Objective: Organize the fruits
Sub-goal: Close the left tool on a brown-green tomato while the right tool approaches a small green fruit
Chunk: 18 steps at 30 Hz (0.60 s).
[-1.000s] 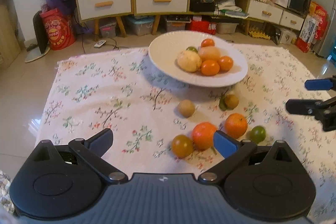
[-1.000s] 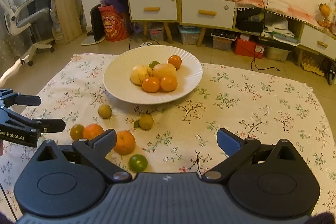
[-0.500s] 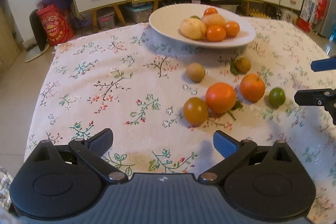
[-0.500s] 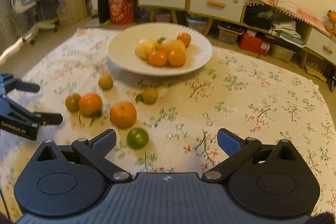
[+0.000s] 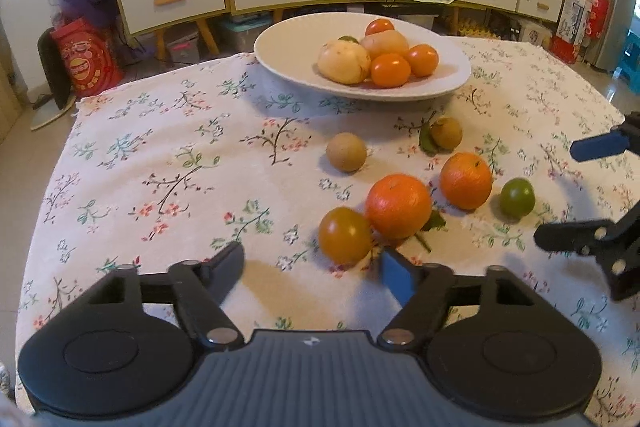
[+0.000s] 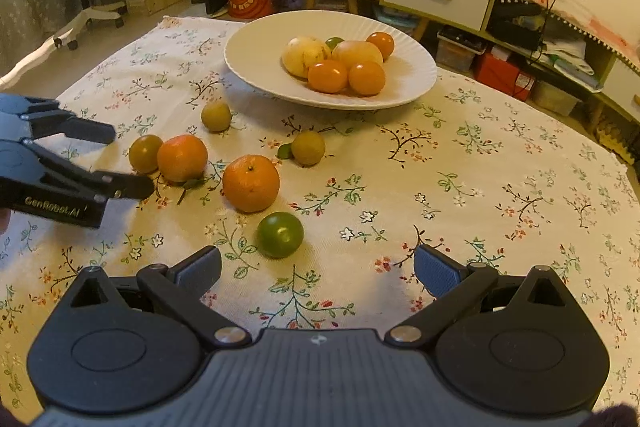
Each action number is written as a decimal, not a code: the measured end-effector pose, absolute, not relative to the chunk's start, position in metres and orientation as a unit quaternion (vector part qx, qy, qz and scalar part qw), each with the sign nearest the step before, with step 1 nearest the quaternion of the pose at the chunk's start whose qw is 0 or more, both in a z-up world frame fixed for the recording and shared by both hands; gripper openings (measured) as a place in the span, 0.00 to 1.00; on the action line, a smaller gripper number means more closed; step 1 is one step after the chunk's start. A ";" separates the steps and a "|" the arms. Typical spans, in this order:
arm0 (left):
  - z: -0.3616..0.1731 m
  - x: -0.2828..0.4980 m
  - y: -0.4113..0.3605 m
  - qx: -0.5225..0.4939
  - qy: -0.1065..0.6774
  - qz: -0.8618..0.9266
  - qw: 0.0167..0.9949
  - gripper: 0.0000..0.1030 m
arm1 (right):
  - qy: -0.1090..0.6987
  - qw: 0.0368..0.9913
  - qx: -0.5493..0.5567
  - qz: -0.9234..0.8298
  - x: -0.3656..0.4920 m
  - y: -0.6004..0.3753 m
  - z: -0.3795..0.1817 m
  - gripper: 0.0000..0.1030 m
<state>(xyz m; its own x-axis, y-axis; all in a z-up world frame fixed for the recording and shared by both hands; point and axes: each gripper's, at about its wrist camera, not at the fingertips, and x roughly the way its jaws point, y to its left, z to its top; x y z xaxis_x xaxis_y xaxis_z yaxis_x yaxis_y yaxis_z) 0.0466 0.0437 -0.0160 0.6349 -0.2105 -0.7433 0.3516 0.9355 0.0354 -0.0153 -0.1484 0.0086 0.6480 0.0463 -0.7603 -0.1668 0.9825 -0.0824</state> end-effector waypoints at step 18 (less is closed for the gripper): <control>-0.010 0.053 0.036 0.083 0.414 -0.162 0.892 0.03 | 0.418 0.903 -0.083 0.062 -0.013 -0.146 0.007 0.99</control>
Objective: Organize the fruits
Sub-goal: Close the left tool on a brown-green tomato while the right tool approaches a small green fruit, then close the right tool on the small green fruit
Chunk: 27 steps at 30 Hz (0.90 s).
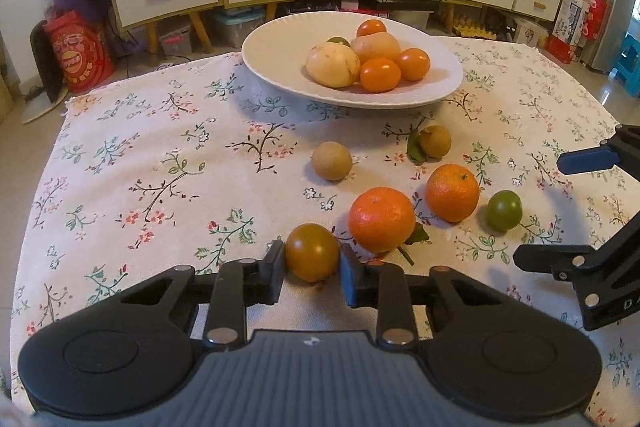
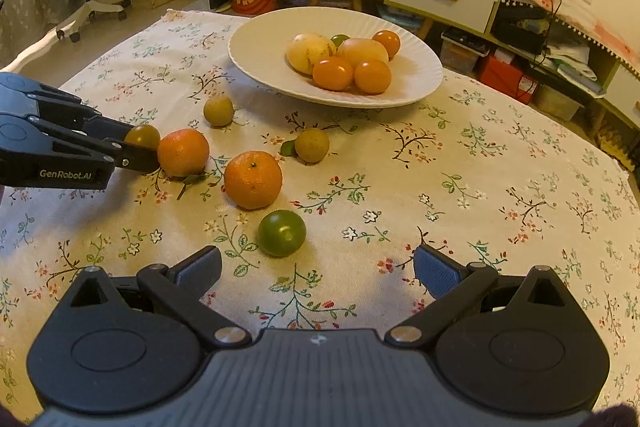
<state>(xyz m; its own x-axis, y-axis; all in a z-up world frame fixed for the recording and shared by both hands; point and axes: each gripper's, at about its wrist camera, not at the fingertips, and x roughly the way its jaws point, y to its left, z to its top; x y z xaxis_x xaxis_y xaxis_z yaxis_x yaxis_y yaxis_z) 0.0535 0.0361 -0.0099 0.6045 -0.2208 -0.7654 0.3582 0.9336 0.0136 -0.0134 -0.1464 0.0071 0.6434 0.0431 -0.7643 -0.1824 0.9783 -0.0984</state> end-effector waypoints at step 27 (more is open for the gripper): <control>-0.001 0.049 0.042 0.079 0.421 -0.158 0.890 0.03 | 0.425 0.892 -0.130 0.088 -0.001 -0.127 0.004 0.32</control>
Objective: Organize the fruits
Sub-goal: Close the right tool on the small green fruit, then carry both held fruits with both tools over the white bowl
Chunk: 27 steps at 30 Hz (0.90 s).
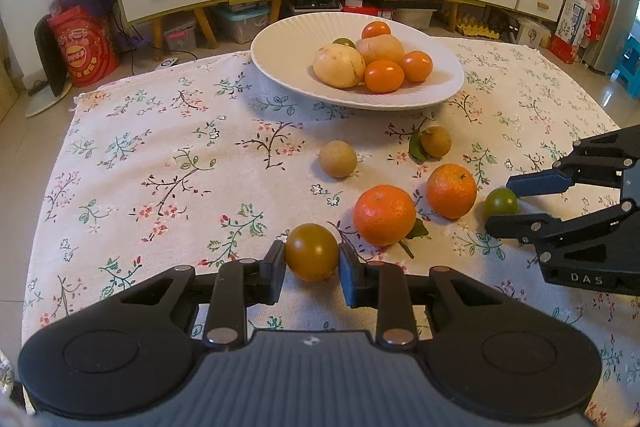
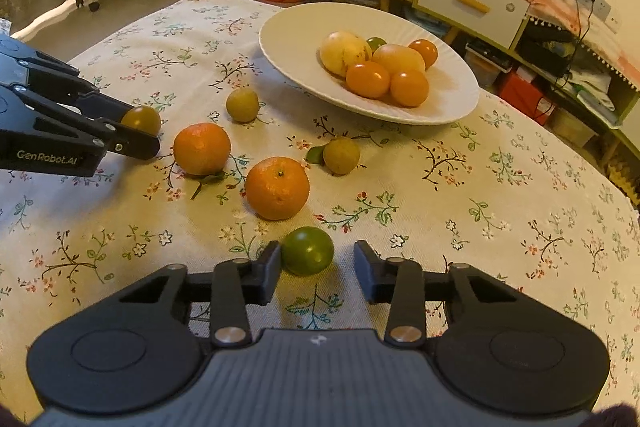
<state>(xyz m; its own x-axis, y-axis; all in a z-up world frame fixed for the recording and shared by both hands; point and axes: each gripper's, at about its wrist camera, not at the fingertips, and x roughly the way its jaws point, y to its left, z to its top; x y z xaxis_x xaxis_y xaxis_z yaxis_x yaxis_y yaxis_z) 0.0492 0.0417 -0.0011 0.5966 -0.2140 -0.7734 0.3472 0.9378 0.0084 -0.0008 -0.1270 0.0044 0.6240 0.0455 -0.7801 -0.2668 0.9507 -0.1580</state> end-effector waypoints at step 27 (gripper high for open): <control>0.010 0.050 0.044 0.066 0.412 -0.159 0.895 0.03 | 0.412 0.899 -0.110 0.099 -0.001 -0.133 0.017 0.24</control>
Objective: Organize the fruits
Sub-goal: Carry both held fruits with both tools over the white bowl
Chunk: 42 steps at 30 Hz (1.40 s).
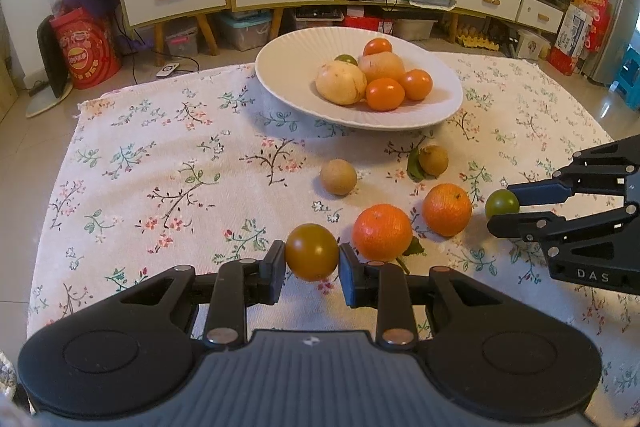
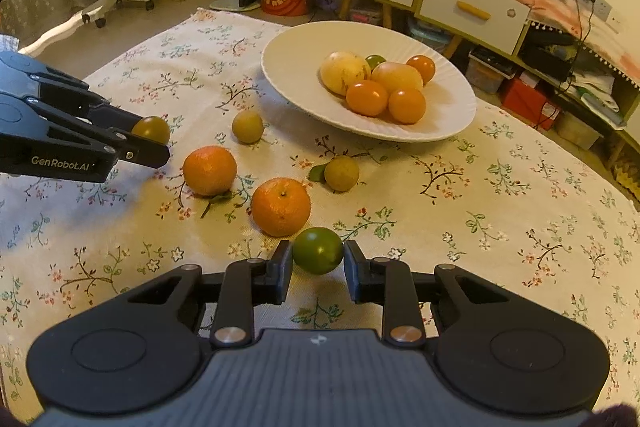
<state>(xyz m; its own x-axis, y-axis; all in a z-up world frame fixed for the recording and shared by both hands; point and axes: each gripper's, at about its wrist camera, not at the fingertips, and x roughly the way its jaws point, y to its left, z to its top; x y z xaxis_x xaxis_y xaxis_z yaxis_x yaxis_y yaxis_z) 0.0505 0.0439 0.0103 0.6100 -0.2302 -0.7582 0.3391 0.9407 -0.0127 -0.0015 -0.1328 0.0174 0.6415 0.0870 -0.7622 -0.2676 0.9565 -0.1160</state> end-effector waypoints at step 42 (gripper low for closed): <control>0.031 0.106 -0.007 0.003 0.381 -0.158 0.911 0.03 | 0.347 0.937 0.012 0.041 0.048 -0.175 0.054 0.24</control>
<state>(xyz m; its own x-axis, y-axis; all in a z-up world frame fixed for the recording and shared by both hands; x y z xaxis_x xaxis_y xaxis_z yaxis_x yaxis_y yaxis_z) 0.1060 -0.0074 0.0306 0.6599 -0.2846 -0.6953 0.2898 0.9503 -0.1139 0.0480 -0.1753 0.0536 0.7557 0.0861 -0.6492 -0.0690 0.9963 0.0518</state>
